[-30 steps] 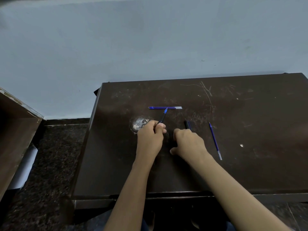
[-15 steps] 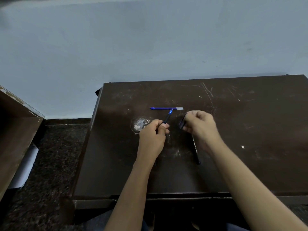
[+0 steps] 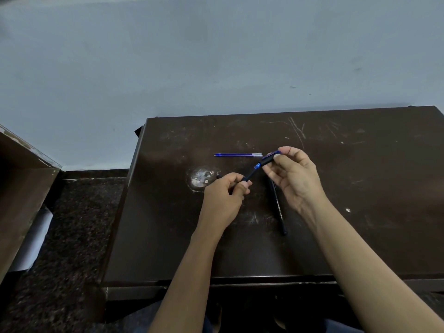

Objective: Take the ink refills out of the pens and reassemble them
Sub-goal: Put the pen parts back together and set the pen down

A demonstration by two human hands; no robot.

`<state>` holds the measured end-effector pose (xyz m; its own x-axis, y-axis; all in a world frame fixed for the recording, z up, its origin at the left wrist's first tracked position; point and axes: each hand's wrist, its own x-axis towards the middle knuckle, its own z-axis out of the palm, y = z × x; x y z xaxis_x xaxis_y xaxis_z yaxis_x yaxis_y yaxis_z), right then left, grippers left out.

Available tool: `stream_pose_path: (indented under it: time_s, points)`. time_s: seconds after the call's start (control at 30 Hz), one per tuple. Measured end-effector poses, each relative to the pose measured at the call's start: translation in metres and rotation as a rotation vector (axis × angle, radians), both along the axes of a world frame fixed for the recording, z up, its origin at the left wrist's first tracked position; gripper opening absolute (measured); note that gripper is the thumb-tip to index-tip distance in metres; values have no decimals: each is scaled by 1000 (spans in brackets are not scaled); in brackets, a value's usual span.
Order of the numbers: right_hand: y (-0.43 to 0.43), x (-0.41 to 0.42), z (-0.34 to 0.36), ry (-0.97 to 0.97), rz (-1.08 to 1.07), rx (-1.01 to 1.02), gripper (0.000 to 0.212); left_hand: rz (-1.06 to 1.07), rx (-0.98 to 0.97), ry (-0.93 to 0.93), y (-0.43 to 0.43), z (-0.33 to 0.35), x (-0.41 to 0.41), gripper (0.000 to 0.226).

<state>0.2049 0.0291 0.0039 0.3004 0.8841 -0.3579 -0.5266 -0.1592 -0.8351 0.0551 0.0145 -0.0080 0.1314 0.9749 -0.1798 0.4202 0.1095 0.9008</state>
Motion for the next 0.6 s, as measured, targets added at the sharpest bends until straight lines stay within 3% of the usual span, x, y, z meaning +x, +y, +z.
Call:
stream_pose_path:
  time_s: [0.33,0.6]
  points:
    - [-5,-12,-4,-363,201,92,20,76,37,15,1,-4,5,13]
    - [-11,-22,-11,-357,127,55,29,145,108,93,-8,-10,5,10]
